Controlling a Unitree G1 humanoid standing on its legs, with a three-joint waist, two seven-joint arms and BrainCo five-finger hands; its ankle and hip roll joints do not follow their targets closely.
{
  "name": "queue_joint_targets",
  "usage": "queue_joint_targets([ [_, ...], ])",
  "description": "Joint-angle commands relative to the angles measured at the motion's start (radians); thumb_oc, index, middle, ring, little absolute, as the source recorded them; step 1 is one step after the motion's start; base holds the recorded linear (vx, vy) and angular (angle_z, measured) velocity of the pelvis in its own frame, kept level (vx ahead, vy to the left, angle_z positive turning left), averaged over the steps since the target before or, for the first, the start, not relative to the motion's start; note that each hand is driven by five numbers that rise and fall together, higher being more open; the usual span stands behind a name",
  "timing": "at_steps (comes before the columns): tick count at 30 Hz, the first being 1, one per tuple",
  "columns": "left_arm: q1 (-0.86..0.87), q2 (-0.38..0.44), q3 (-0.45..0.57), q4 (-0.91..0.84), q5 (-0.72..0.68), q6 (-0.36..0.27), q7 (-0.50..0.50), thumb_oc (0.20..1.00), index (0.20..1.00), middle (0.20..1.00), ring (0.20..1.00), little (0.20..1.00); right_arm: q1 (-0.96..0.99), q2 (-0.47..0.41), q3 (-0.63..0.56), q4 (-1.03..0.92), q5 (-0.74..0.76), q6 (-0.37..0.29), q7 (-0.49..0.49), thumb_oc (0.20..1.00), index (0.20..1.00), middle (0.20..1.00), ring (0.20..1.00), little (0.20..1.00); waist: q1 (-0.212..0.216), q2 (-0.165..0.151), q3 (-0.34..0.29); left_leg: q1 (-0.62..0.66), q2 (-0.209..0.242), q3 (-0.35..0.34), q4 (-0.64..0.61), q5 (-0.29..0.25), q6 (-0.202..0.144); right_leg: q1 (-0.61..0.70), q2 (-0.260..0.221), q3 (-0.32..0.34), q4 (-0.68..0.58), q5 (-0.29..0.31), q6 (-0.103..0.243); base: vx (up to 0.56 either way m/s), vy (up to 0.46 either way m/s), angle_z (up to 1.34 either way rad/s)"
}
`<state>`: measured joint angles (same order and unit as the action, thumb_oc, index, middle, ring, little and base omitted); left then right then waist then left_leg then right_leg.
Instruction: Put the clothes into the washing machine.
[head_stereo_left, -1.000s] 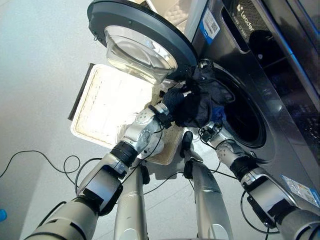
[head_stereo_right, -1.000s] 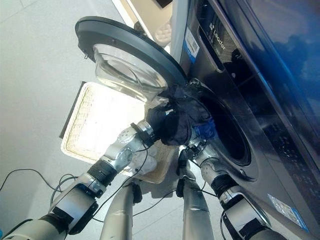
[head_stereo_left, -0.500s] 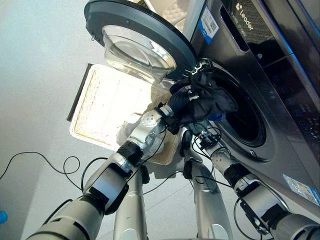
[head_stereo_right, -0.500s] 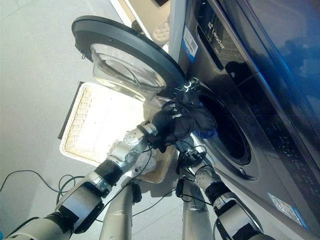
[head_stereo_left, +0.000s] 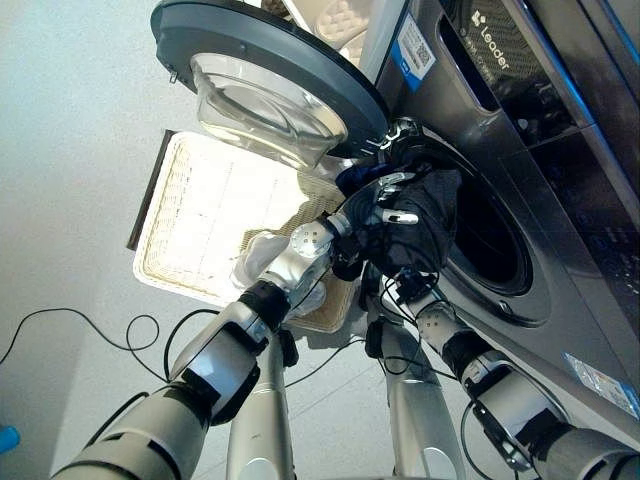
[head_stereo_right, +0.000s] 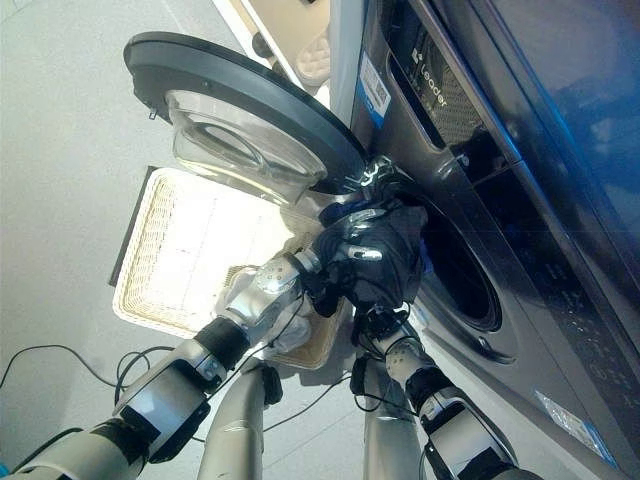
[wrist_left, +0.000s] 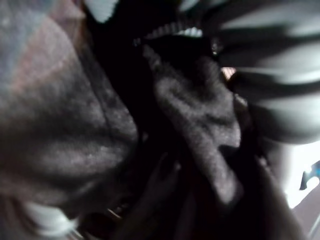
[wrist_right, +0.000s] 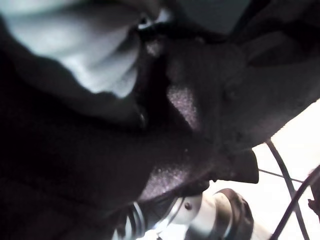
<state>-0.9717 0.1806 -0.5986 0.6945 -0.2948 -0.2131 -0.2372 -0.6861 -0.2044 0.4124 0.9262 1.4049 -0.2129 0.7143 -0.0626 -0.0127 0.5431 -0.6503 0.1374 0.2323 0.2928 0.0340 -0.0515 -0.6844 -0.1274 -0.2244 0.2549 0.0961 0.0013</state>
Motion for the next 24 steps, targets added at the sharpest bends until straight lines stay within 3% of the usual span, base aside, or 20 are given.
queue_joint_targets([
  [1,0.035,0.050,-0.016,0.066,0.121,0.009,0.058,1.000,1.000,1.000,1.000,1.000,-0.075,0.001,-0.084,-0.076,0.113,-0.083,0.039,0.200,0.200,0.200,0.200,0.200,0.015,0.001,-0.023,0.006,-0.041,0.041,-0.068,0.013,-0.055,-0.026,-0.010,-0.040,0.118,-0.076,0.140,0.00,0.000,0.00],
  [6,0.023,0.054,-0.033,0.084,0.123,-0.019,0.083,1.000,1.000,1.000,1.000,1.000,-0.087,-0.002,-0.105,-0.018,0.143,-0.120,0.002,0.200,0.200,0.200,0.200,0.200,0.012,0.008,-0.023,0.004,-0.039,0.048,-0.073,0.016,-0.055,-0.030,-0.006,-0.035,0.112,-0.074,0.141,-0.01,0.017,-0.03],
  [12,-0.006,0.065,-0.030,0.104,0.134,-0.040,0.170,1.000,1.000,1.000,1.000,1.000,-0.156,-0.058,-0.196,0.097,0.090,-0.206,-0.142,0.200,0.200,0.200,0.200,0.200,0.018,0.020,-0.023,0.005,-0.039,0.047,-0.071,0.013,-0.058,-0.030,-0.010,-0.033,0.113,-0.071,0.145,0.00,0.001,-0.05],
  [16,0.000,0.097,-0.003,0.112,0.106,-0.074,0.248,1.000,1.000,1.000,1.000,1.000,-0.197,-0.127,-0.251,0.164,0.074,-0.200,-0.203,0.200,0.200,0.200,0.200,0.200,0.030,0.026,-0.023,0.007,-0.042,0.036,-0.068,0.009,-0.057,-0.029,-0.016,-0.038,0.120,-0.069,0.149,0.00,-0.008,0.00],
  [21,0.020,0.129,0.041,0.110,0.088,-0.160,0.369,1.000,1.000,1.000,1.000,1.000,-0.221,-0.192,-0.285,0.223,-0.021,-0.183,-0.292,0.200,0.200,0.200,0.200,0.200,0.046,0.033,-0.023,0.001,-0.049,0.023,-0.061,0.005,-0.055,-0.035,-0.025,-0.047,0.133,-0.069,0.149,0.01,-0.030,0.02],
  [22,0.039,0.149,0.081,0.103,0.071,-0.230,0.468,1.000,1.000,1.000,1.000,1.000,-0.232,-0.241,-0.303,0.251,-0.072,-0.185,-0.393,0.200,0.200,0.200,0.200,0.200,0.058,0.037,-0.023,-0.002,-0.052,0.014,-0.058,0.002,-0.054,-0.036,-0.034,-0.058,0.141,-0.072,0.149,0.02,-0.083,0.07],
  [24,0.080,0.167,0.121,0.084,0.066,-0.276,0.514,1.000,1.000,1.000,1.000,1.000,-0.219,-0.283,-0.344,0.257,-0.099,-0.238,-0.493,0.200,0.200,0.200,0.200,0.200,0.070,0.040,-0.023,-0.005,-0.057,0.001,-0.048,-0.006,-0.053,-0.037,-0.041,-0.067,0.150,-0.074,0.149,0.01,-0.091,0.07],
])
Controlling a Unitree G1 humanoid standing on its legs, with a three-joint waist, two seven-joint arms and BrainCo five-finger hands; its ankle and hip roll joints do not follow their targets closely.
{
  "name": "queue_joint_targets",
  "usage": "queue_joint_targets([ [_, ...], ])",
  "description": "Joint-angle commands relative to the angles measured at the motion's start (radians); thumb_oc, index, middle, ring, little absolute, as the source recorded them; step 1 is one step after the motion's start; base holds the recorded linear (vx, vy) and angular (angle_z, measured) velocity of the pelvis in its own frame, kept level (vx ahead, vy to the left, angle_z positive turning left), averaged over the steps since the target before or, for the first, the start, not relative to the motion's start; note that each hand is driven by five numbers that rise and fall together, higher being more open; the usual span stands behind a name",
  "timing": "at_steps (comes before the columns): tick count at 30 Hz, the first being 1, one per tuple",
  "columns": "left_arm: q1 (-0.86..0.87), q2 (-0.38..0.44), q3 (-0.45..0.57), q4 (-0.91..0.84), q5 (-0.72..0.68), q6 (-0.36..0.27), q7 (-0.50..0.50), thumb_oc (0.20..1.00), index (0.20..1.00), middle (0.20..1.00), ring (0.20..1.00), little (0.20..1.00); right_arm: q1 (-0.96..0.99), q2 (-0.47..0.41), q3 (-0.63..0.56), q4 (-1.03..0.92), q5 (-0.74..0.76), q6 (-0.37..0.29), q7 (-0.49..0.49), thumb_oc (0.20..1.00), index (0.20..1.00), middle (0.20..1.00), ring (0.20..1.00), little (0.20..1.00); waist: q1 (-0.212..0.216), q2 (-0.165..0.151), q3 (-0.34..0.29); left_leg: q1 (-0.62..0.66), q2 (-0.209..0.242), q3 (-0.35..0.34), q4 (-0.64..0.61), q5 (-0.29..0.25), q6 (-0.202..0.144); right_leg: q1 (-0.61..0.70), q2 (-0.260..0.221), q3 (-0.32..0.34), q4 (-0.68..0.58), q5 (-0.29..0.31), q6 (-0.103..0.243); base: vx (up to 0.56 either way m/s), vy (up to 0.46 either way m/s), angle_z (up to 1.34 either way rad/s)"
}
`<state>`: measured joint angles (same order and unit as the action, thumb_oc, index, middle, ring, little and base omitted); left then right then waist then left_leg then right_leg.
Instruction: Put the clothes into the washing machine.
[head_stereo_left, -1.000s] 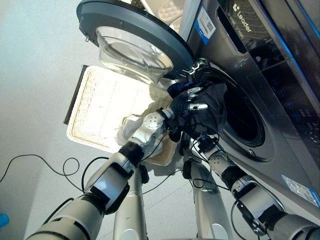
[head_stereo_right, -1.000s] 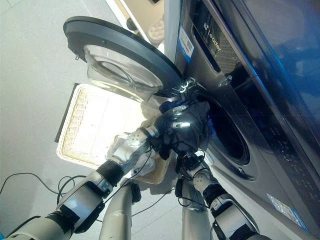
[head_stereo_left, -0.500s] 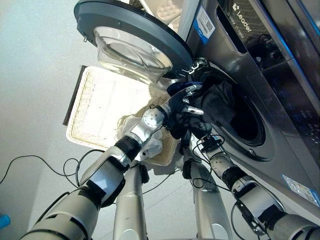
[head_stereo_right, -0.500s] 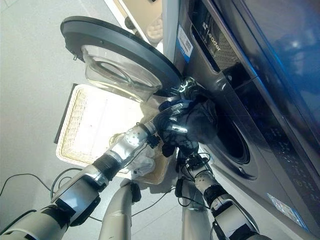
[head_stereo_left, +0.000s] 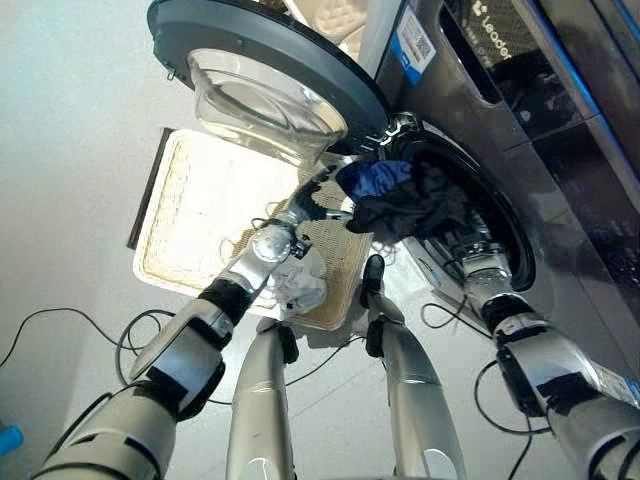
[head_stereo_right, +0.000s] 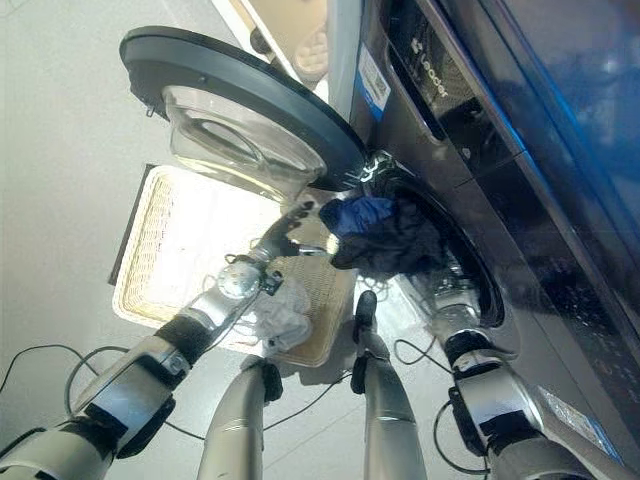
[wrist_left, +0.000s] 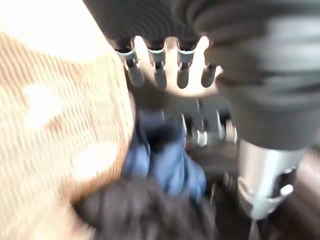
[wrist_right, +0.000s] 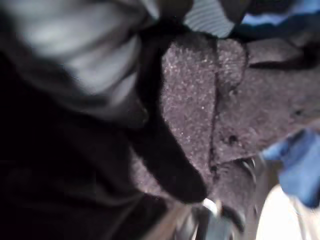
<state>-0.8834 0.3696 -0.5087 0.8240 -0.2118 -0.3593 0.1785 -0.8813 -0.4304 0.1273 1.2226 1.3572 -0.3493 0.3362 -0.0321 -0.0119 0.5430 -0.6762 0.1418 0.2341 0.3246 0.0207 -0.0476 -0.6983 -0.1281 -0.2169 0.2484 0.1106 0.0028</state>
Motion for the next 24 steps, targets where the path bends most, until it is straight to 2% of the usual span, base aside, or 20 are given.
queue_joint_targets([
  [1,0.010,-0.009,0.046,-0.057,-0.030,-0.149,0.110,1.000,1.000,1.000,1.000,1.000,-0.025,-0.079,-0.079,-0.040,-0.058,-0.131,-0.176,0.200,0.200,0.200,0.200,0.200,0.046,0.042,-0.023,0.012,-0.065,-0.009,-0.079,0.011,-0.055,-0.029,-0.043,-0.079,0.156,-0.083,0.144,0.02,-0.065,0.08],
  [6,0.148,0.026,0.078,-0.131,-0.066,-0.180,0.176,1.000,1.000,1.000,1.000,1.000,-0.022,-0.145,-0.191,-0.087,0.015,-0.323,-0.448,0.200,0.200,0.200,0.200,0.200,0.072,0.067,-0.023,0.012,-0.085,-0.034,-0.068,-0.011,-0.052,-0.028,-0.063,-0.096,0.172,-0.095,0.144,0.01,-0.018,0.11],
  [7,0.167,0.027,0.081,-0.143,-0.073,-0.181,0.187,1.000,1.000,1.000,1.000,1.000,-0.027,-0.152,-0.209,-0.097,0.045,-0.342,-0.469,0.200,0.200,0.200,0.200,0.200,0.076,0.072,-0.023,0.005,-0.087,-0.037,-0.070,-0.006,-0.049,-0.035,-0.066,-0.099,0.171,-0.090,0.141,0.03,0.019,0.09],
  [9,0.194,0.028,0.084,-0.149,-0.085,-0.187,0.202,1.000,1.000,1.000,1.000,1.000,-0.027,-0.161,-0.233,-0.103,0.102,-0.365,-0.475,0.200,0.200,0.200,0.200,0.200,0.081,0.078,-0.023,0.012,-0.091,-0.040,-0.068,-0.018,-0.048,-0.029,-0.071,-0.101,0.178,-0.100,0.142,0.03,0.022,0.08],
  [10,0.232,0.029,0.090,-0.159,-0.103,-0.192,0.222,1.000,1.000,1.000,1.000,1.000,-0.035,-0.170,-0.267,-0.120,0.228,-0.392,-0.442,0.200,0.200,0.200,0.200,0.200,0.089,0.090,-0.023,0.007,-0.098,-0.046,-0.065,-0.021,-0.044,-0.034,-0.079,-0.105,0.184,-0.104,0.140,0.02,0.031,0.08],
  [12,0.250,0.031,0.095,-0.164,-0.116,-0.195,0.232,1.000,1.000,1.000,1.000,1.000,-0.049,-0.174,-0.285,-0.131,0.341,-0.400,-0.394,0.200,0.200,0.200,0.200,0.200,0.095,0.098,-0.023,-0.004,-0.102,-0.049,-0.065,-0.014,-0.039,-0.045,-0.083,-0.108,0.188,-0.100,0.134,0.00,0.030,0.08],
  [14,0.258,0.031,0.095,-0.162,-0.119,-0.196,0.237,1.000,1.000,1.000,1.000,1.000,-0.050,-0.173,-0.294,-0.134,0.380,-0.394,-0.377,0.200,0.200,0.200,0.200,0.200,0.096,0.101,-0.023,0.003,-0.104,-0.050,-0.064,-0.022,-0.040,-0.039,-0.085,-0.108,0.193,-0.108,0.135,0.03,0.021,0.09],
  [17,0.271,0.033,0.093,-0.158,-0.150,-0.188,0.247,1.000,1.000,1.000,1.000,1.000,-0.061,-0.157,-0.325,-0.148,0.593,-0.372,-0.302,0.200,0.200,0.200,0.200,0.200,0.099,0.109,-0.023,0.007,-0.110,-0.052,-0.061,-0.025,-0.036,-0.036,-0.091,-0.112,0.203,-0.115,0.132,0.03,0.027,0.13],
  [20,0.276,0.020,0.093,-0.150,-0.154,-0.190,0.256,1.000,1.000,1.000,1.000,1.000,-0.062,-0.110,-0.373,-0.194,0.615,-0.381,-0.378,0.200,0.200,0.200,0.200,0.200,0.098,0.113,-0.023,0.010,-0.112,-0.051,-0.062,-0.027,-0.034,-0.035,-0.091,-0.111,0.205,-0.118,0.130,0.02,0.013,0.09],
  [22,0.269,0.010,0.089,-0.146,-0.142,-0.191,0.263,1.000,1.000,1.000,1.000,1.000,-0.077,-0.079,-0.396,-0.219,0.615,-0.440,-0.472,0.200,0.200,0.200,0.200,0.200,0.100,0.114,-0.023,0.007,-0.114,-0.049,-0.066,-0.018,-0.031,-0.036,-0.091,-0.115,0.199,-0.110,0.125,0.00,0.009,0.07],
  [24,0.269,-0.001,0.082,-0.146,-0.137,-0.192,0.269,1.000,1.000,1.000,1.000,1.000,-0.086,-0.061,-0.405,-0.246,0.615,-0.510,-0.519,0.200,0.200,0.200,0.200,0.200,0.100,0.116,-0.023,0.017,-0.115,-0.049,-0.066,-0.025,-0.033,-0.026,-0.089,-0.113,0.198,-0.116,0.126,0.02,0.007,0.00],
])
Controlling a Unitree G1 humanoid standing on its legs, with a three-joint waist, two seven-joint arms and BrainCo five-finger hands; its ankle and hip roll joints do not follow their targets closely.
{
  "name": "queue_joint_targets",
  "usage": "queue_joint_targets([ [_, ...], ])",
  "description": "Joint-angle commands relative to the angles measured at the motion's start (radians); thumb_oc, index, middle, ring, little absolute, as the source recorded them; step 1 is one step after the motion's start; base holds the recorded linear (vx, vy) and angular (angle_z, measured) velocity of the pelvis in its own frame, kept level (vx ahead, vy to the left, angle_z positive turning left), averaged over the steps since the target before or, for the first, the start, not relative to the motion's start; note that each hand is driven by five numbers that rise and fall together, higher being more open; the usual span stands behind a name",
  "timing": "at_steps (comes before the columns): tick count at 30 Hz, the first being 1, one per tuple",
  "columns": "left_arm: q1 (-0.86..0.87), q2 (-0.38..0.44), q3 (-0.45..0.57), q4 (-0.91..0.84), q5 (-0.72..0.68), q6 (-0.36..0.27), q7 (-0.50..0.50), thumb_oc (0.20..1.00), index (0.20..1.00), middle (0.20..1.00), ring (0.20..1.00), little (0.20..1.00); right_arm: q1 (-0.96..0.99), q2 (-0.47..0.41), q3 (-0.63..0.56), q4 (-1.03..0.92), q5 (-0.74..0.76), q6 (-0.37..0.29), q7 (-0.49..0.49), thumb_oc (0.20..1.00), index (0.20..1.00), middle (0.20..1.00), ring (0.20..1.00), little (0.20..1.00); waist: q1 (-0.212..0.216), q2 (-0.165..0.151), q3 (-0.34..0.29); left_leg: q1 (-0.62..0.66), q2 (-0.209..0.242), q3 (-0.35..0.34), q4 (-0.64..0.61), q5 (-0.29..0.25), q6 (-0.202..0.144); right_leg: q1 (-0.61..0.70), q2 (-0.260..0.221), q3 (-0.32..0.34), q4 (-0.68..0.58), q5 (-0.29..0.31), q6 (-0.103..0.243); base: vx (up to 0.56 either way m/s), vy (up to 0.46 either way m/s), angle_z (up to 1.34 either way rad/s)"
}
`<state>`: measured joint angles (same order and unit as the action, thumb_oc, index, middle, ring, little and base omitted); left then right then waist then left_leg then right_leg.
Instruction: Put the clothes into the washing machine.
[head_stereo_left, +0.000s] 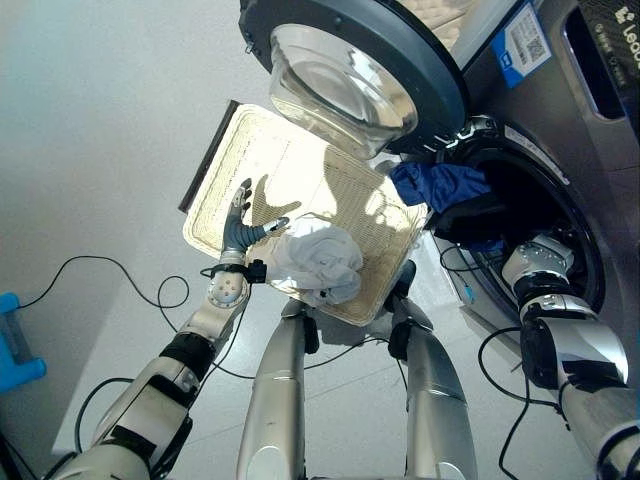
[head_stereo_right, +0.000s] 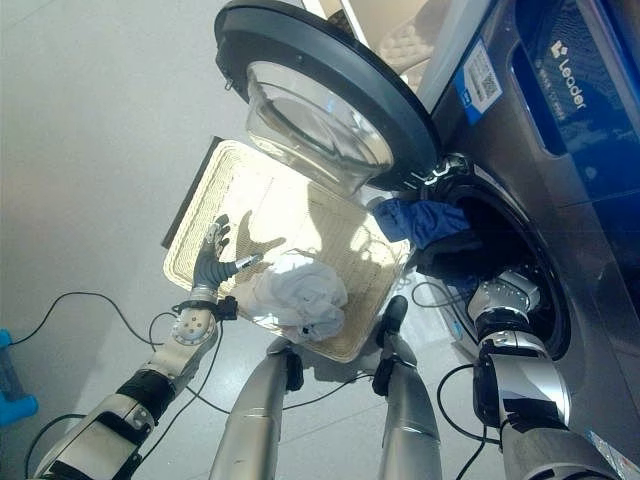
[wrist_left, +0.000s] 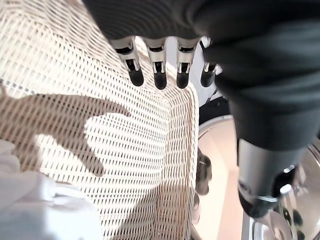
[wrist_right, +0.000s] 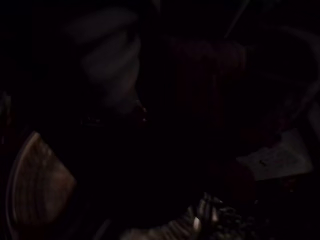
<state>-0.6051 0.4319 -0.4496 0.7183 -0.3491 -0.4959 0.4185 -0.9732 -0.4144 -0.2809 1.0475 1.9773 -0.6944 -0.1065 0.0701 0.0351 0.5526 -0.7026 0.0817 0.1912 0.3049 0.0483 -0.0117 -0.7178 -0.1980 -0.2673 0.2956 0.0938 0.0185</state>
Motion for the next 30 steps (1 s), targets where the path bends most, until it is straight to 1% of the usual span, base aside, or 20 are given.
queue_joint_targets([
  [1,-0.008,-0.068,0.015,-0.044,0.005,-0.056,0.030,1.000,1.000,1.000,1.000,1.000,0.001,-0.067,-0.003,-0.075,-0.005,-0.213,-0.111,0.200,0.200,0.200,0.200,0.200,-0.001,0.071,-0.033,0.047,-0.058,-0.008,-0.043,-0.055,-0.069,-0.002,-0.018,-0.062,0.152,-0.103,0.108,0.00,0.000,0.00],
  [4,-0.019,-0.077,0.001,-0.044,0.011,-0.051,0.046,1.000,1.000,1.000,1.000,1.000,-0.018,-0.063,-0.006,-0.067,-0.005,-0.271,-0.158,0.200,0.200,0.200,0.200,0.200,-0.001,0.075,-0.033,0.040,-0.058,-0.005,-0.045,-0.045,-0.066,-0.005,-0.018,-0.065,0.145,-0.093,0.102,0.00,0.000,0.00],
  [7,-0.021,-0.081,-0.008,-0.051,0.013,-0.037,0.054,1.000,1.000,1.000,1.000,1.000,-0.030,-0.071,0.019,-0.032,-0.005,-0.272,-0.183,0.200,0.200,0.200,0.200,0.200,0.001,0.078,-0.033,0.045,-0.061,-0.002,-0.047,-0.047,-0.066,0.002,-0.018,-0.068,0.140,-0.095,0.101,0.00,0.000,0.00],
  [8,-0.021,-0.081,-0.012,-0.052,0.010,-0.034,0.054,1.000,1.000,1.000,1.000,1.000,-0.034,-0.078,0.032,-0.006,-0.005,-0.250,-0.199,1.000,1.000,1.000,1.000,1.000,0.000,0.079,-0.033,0.044,-0.062,-0.001,-0.047,-0.046,-0.066,0.002,-0.017,-0.068,0.139,-0.094,0.100,0.00,0.000,0.00],
  [10,-0.017,-0.084,-0.017,-0.052,0.007,-0.032,0.056,1.000,1.000,1.000,1.000,1.000,-0.034,-0.088,0.044,0.027,-0.005,-0.215,-0.198,1.000,1.000,1.000,1.000,1.000,0.000,0.081,-0.033,0.050,-0.063,-0.002,-0.045,-0.053,-0.068,0.006,-0.017,-0.065,0.142,-0.100,0.102,0.00,0.000,0.00],
  [11,-0.019,-0.082,-0.022,-0.055,0.007,-0.031,0.058,1.000,1.000,1.000,1.000,1.000,-0.037,-0.098,0.064,0.066,-0.005,-0.176,-0.175,1.000,1.000,1.000,1.000,1.000,0.000,0.082,-0.033,0.044,-0.063,-0.003,-0.046,-0.046,-0.066,0.000,-0.017,-0.065,0.141,-0.094,0.099,0.00,0.000,0.00],
  [12,-0.019,-0.082,-0.022,-0.055,0.007,-0.031,0.058,1.000,1.000,1.000,1.000,1.000,-0.037,-0.098,0.064,0.066,-0.005,-0.176,-0.175,1.000,1.000,1.000,1.000,1.000,0.000,0.082,-0.033,0.044,-0.063,-0.003,-0.046,-0.046,-0.066,0.000,-0.017,-0.065,0.141,-0.094,0.099,0.00,0.000,0.00],
  [13,-0.013,-0.081,-0.027,-0.059,0.008,-0.031,0.058,1.000,1.000,1.000,1.000,1.000,-0.039,-0.109,0.093,0.110,-0.010,-0.131,-0.165,1.000,1.000,1.000,1.000,1.000,0.001,0.083,-0.033,0.049,-0.065,-0.003,-0.043,-0.054,-0.066,0.004,-0.016,-0.062,0.144,-0.102,0.101,0.00,0.000,0.00],
  [15,-0.021,-0.081,-0.029,-0.057,0.001,-0.026,0.058,1.000,1.000,1.000,1.000,1.000,-0.041,-0.120,0.110,0.146,-0.173,-0.054,-0.308,1.000,1.000,1.000,1.000,1.000,-0.003,0.084,-0.033,0.050,-0.066,0.001,-0.044,-0.053,-0.065,0.002,-0.014,-0.058,0.144,-0.101,0.101,0.01,0.018,0.01],
  [16,-0.025,-0.084,-0.034,-0.059,0.010,-0.023,0.064,1.000,1.000,1.000,1.000,1.000,-0.040,-0.126,0.127,0.168,-0.318,0.005,-0.414,1.000,1.000,1.000,1.000,1.000,-0.003,0.085,-0.033,0.049,-0.066,0.004,-0.045,-0.051,-0.063,0.002,-0.013,-0.058,0.142,-0.099,0.100,0.00,0.000,0.00],
  [18,-0.033,-0.083,-0.031,-0.059,0.014,-0.017,0.064,1.000,1.000,1.000,1.000,1.000,-0.046,-0.137,0.157,0.182,-0.453,0.061,-0.542,1.000,1.000,1.000,1.000,1.000,-0.001,0.085,-0.033,0.047,-0.066,0.006,-0.043,-0.052,-0.060,0.000,-0.014,-0.059,0.142,-0.099,0.098,0.00,0.000,0.00],
  [19,-0.036,-0.083,-0.032,-0.058,0.014,-0.016,0.065,1.000,1.000,1.000,1.000,1.000,-0.047,-0.141,0.166,0.189,-0.496,0.077,-0.567,1.000,1.000,1.000,1.000,1.000,0.000,0.085,-0.033,0.047,-0.066,0.007,-0.043,-0.051,-0.059,0.000,-0.014,-0.059,0.142,-0.099,0.098,0.00,0.000,0.00],
  [22,-0.050,-0.080,-0.040,-0.053,0.074,0.005,0.084,1.000,1.000,1.000,1.000,1.000,-0.058,-0.162,0.225,0.209,-0.815,0.218,-0.770,1.000,1.000,1.000,1.000,1.000,0.002,0.087,-0.033,0.045,-0.067,0.011,-0.042,-0.050,-0.055,0.000,-0.016,-0.063,0.138,-0.095,0.098,0.00,0.000,0.00],
  [24,-0.063,-0.065,-0.057,-0.050,0.160,0.030,0.111,1.000,1.000,1.000,1.000,1.000,-0.066,-0.172,0.271,0.220,-1.027,0.350,-0.873,1.000,1.000,1.000,1.000,1.000,0.004,0.088,-0.033,0.044,-0.066,0.013,-0.040,-0.050,-0.054,0.000,-0.017,-0.065,0.136,-0.094,0.098,0.00,0.000,0.00],
  [25,-0.082,-0.036,-0.087,-0.036,0.267,0.079,0.126,1.000,1.000,1.000,1.000,1.000,-0.079,-0.197,0.337,0.232,-1.172,0.478,-0.965,1.000,1.000,1.000,1.000,1.000,0.005,0.090,-0.033,0.041,-0.065,0.017,-0.039,-0.048,-0.053,-0.002,-0.017,-0.065,0.133,-0.091,0.098,0.00,0.000,0.00],
  [26,-0.082,-0.038,-0.086,-0.037,0.270,0.080,0.129,1.000,1.000,1.000,1.000,1.000,-0.081,-0.197,0.337,0.230,-1.175,0.482,-0.969,1.000,1.000,1.000,1.000,1.000,0.005,0.091,-0.033,0.040,-0.065,0.017,-0.038,-0.048,-0.053,-0.003,-0.017,-0.065,0.133,-0.091,0.098,0.00,0.000,0.00],
  [27,-0.088,-0.022,-0.100,-0.030,0.299,0.094,0.135,1.000,1.000,1.000,1.000,1.000,-0.082,-0.209,0.354,0.240,-1.220,0.523,-0.984,1.000,1.000,1.000,1.000,1.000,0.004,0.092,-0.033,0.038,-0.063,0.020,-0.037,-0.047,-0.054,-0.005,-0.017,-0.065,0.133,-0.091,0.098,0.00,0.000,0.00],
  [28,-0.096,-0.002,-0.115,-0.020,0.346,0.128,0.134,1.000,1.000,1.000,1.000,1.000,-0.078,-0.222,0.374,0.245,-1.260,0.563,-1.002,1.000,1.000,1.000,1.000,1.000,0.003,0.094,-0.033,0.036,-0.061,0.023,-0.036,-0.047,-0.055,-0.008,-0.016,-0.063,0.133,-0.091,0.099,0.00,0.000,0.00],
  [29,-0.101,0.014,-0.133,-0.019,0.370,0.159,0.126,1.000,1.000,1.000,1.000,1.000,-0.072,-0.226,0.386,0.246,-1.285,0.584,-1.008,1.000,1.000,1.000,1.000,1.000,0.000,0.095,-0.033,0.032,-0.060,0.026,-0.034,-0.047,-0.054,-0.013,-0.015,-0.060,0.133,-0.090,0.100,0.00,0.000,0.00],
  [30,-0.101,0.014,-0.133,-0.019,0.370,0.159,0.126,1.000,1.000,1.000,1.000,1.000,-0.072,-0.226,0.386,0.246,-1.285,0.584,-1.008,1.000,1.000,1.000,1.000,1.000,0.000,0.095,-0.033,0.032,-0.060,0.026,-0.034,-0.047,-0.054,-0.013,-0.015,-0.060,0.133,-0.090,0.100,-0.01,0.040,-0.02],
])
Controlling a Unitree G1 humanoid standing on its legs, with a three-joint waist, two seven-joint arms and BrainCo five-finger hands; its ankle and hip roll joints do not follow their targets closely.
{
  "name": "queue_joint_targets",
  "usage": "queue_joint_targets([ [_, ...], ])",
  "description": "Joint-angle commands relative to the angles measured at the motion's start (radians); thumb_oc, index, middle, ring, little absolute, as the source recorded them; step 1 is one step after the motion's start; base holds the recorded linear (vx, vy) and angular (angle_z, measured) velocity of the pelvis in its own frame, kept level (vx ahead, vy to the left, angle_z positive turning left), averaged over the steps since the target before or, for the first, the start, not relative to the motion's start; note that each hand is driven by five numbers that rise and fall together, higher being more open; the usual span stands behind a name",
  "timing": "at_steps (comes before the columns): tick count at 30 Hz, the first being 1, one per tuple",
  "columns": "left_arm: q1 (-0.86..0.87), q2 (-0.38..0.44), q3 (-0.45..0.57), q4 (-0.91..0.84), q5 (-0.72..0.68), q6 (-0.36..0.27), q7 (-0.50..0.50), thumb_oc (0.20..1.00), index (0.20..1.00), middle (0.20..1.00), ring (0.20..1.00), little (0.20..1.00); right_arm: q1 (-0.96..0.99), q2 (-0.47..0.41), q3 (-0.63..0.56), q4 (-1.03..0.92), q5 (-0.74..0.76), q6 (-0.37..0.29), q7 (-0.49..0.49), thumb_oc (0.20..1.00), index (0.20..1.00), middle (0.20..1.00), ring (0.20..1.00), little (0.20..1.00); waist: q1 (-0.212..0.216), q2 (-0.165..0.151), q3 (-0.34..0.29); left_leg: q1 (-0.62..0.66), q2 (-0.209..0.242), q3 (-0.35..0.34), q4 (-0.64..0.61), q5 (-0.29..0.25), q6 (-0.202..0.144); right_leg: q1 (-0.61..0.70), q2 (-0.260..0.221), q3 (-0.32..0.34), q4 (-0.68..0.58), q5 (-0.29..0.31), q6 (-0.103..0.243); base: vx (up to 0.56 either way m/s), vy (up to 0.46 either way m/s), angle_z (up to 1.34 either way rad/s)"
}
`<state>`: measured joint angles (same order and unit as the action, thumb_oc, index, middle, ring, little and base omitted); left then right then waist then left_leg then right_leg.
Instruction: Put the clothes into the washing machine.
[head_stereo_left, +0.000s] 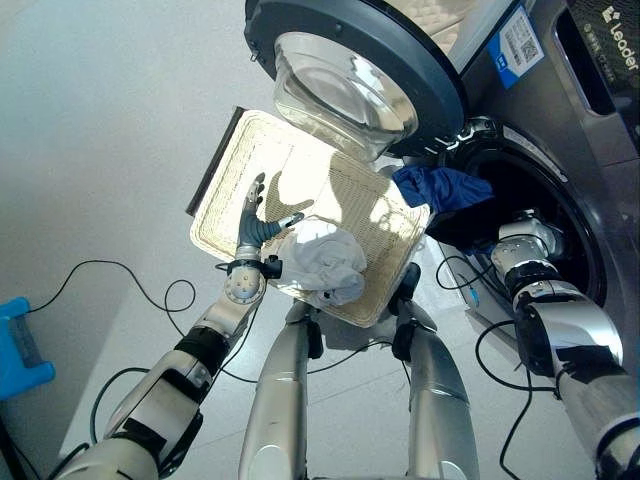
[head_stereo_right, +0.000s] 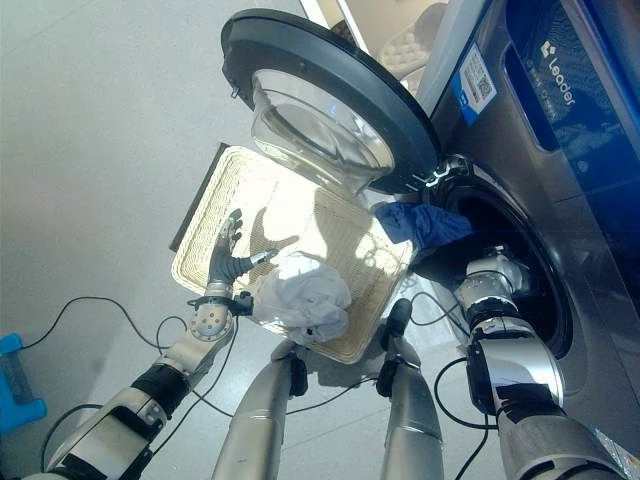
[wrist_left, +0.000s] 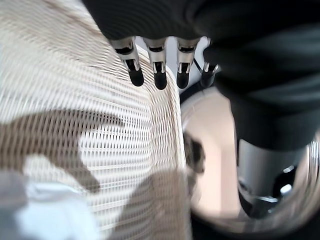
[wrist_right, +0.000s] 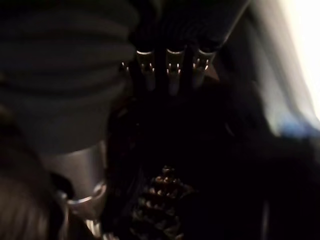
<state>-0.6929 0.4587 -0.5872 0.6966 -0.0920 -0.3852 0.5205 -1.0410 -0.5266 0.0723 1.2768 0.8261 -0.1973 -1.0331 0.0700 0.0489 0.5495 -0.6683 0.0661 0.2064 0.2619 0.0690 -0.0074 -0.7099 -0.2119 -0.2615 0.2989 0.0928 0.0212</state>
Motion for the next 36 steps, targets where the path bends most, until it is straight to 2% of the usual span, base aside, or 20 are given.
queue_joint_targets([
  [1,-0.019,0.009,-0.022,0.021,0.167,0.083,-0.003,1.000,1.000,1.000,1.000,1.000,0.008,-0.112,0.055,0.017,-0.202,0.121,-0.095,1.000,1.000,1.000,1.000,1.000,-0.004,0.084,-0.029,-0.005,-0.043,0.016,0.007,-0.068,-0.057,-0.026,0.003,-0.060,0.127,-0.089,0.098,-0.01,0.060,-0.04],
  [4,-0.047,0.046,-0.086,0.048,0.293,0.160,-0.035,1.000,1.000,1.000,1.000,1.000,0.005,-0.106,0.101,0.024,-0.278,0.144,-0.103,1.000,1.000,1.000,1.000,1.000,-0.012,0.097,-0.029,-0.008,-0.038,0.028,0.005,-0.067,-0.058,-0.037,0.008,-0.048,0.125,-0.090,0.101,-0.01,0.061,-0.05],
  [7,-0.054,0.061,-0.104,0.054,0.332,0.178,-0.035,1.000,1.000,1.000,1.000,1.000,0.012,-0.107,0.102,0.026,-0.265,0.143,-0.087,1.000,1.000,1.000,1.000,1.000,-0.016,0.100,-0.029,-0.009,-0.036,0.032,0.004,-0.067,-0.060,-0.041,0.009,-0.043,0.127,-0.093,0.102,0.00,0.052,-0.06],
  [8,-0.063,0.087,-0.139,0.057,0.387,0.197,-0.037,1.000,1.000,1.000,1.000,1.000,0.055,-0.098,0.083,0.036,-0.230,0.103,-0.048,1.000,1.000,1.000,1.000,1.000,-0.028,0.103,-0.029,-0.006,-0.032,0.042,0.000,-0.067,-0.061,-0.044,0.016,-0.033,0.124,-0.096,0.103,0.00,0.067,-0.08],
  [12,-0.076,0.113,-0.179,0.053,0.471,0.203,-0.052,1.000,1.000,1.000,1.000,1.000,0.100,-0.083,0.064,0.037,-0.176,0.048,0.003,1.000,1.000,1.000,1.000,1.000,-0.039,0.105,-0.029,-0.004,-0.030,0.051,-0.006,-0.068,-0.062,-0.045,0.021,-0.024,0.114,-0.095,0.105,0.00,0.049,-0.04],
  [14,-0.088,0.134,-0.212,0.049,0.527,0.212,-0.075,1.000,1.000,1.000,1.000,1.000,0.124,-0.072,0.056,0.035,-0.179,0.022,0.024,1.000,1.000,1.000,1.000,1.000,-0.046,0.108,-0.029,-0.001,-0.029,0.057,-0.012,-0.067,-0.064,-0.044,0.025,-0.019,0.107,-0.094,0.107,0.00,0.054,-0.06],
  [16,-0.114,0.178,-0.278,0.025,0.606,0.215,-0.122,1.000,1.000,1.000,1.000,1.000,0.149,-0.061,0.066,0.017,-0.153,-0.031,0.054,1.000,1.000,1.000,1.000,1.000,-0.060,0.113,-0.029,-0.001,-0.025,0.071,-0.020,-0.063,-0.066,-0.048,0.030,-0.010,0.095,-0.090,0.107,-0.01,0.076,-0.10],
  [19,-0.123,0.192,-0.305,0.018,0.620,0.222,-0.126,1.000,1.000,1.000,1.000,1.000,0.158,-0.055,0.065,0.008,-0.152,-0.046,0.065,1.000,1.000,1.000,1.000,1.000,-0.065,0.113,-0.029,-0.001,-0.024,0.074,-0.022,-0.062,-0.068,-0.050,0.033,-0.006,0.093,-0.090,0.107,0.00,0.040,-0.07],
  [20,-0.139,0.217,-0.345,0.009,0.643,0.227,-0.130,1.000,1.000,1.000,1.000,1.000,0.173,-0.044,0.075,-0.012,-0.150,-0.080,0.085,1.000,1.000,1.000,1.000,1.000,-0.077,0.113,-0.029,0.002,-0.023,0.081,-0.029,-0.059,-0.070,-0.051,0.038,0.001,0.087,-0.090,0.109,-0.01,0.083,-0.13],
  [22,-0.171,0.249,-0.396,-0.014,0.675,0.220,-0.161,1.000,1.000,1.000,1.000,1.000,0.203,-0.023,0.082,-0.052,-0.136,-0.132,0.102,1.000,1.000,1.000,1.000,1.000,-0.094,0.112,-0.029,0.001,-0.019,0.096,-0.036,-0.055,-0.074,-0.054,0.044,0.009,0.075,-0.089,0.109,-0.01,0.076,-0.13],
  [25,-0.191,0.264,-0.429,-0.030,0.695,0.209,-0.189,1.000,1.000,1.000,1.000,1.000,0.227,-0.003,0.083,-0.097,-0.135,-0.165,0.113,1.000,1.000,1.000,1.000,1.000,-0.105,0.108,-0.029,-0.004,-0.017,0.105,-0.037,-0.052,-0.077,-0.059,0.049,0.016,0.071,-0.087,0.109,-0.02,0.032,-0.07],
  [26,-0.216,0.273,-0.452,-0.041,0.714,0.192,-0.227,1.000,1.000,1.000,1.000,1.000,0.241,0.011,0.090,-0.138,-0.140,-0.175,0.113,1.000,1.000,1.000,1.000,1.000,-0.116,0.103,-0.029,-0.008,-0.015,0.111,-0.041,-0.049,-0.079,-0.062,0.054,0.018,0.064,-0.085,0.109,-0.02,0.019,-0.09],
  [29,-0.262,0.285,-0.493,-0.049,0.787,0.149,-0.298,1.000,1.000,1.000,1.000,1.000,0.256,0.023,0.095,-0.182,-0.143,-0.184,0.104,1.000,1.000,1.000,1.000,1.000,-0.129,0.094,-0.029,-0.016,-0.011,0.120,-0.046,-0.042,-0.083,-0.068,0.059,0.022,0.054,-0.078,0.110,-0.02,0.007,-0.06],
  [36,-0.288,0.294,-0.520,-0.052,0.801,0.131,-0.332,1.000,1.000,1.000,1.000,1.000,0.259,0.028,0.100,-0.198,-0.140,-0.189,0.097,1.000,1.000,1.000,1.000,1.000,-0.136,0.089,-0.029,-0.018,-0.007,0.122,-0.047,-0.039,-0.085,-0.071,0.061,0.025,0.050,-0.075,0.112,0.00,-0.002,-0.03],
])
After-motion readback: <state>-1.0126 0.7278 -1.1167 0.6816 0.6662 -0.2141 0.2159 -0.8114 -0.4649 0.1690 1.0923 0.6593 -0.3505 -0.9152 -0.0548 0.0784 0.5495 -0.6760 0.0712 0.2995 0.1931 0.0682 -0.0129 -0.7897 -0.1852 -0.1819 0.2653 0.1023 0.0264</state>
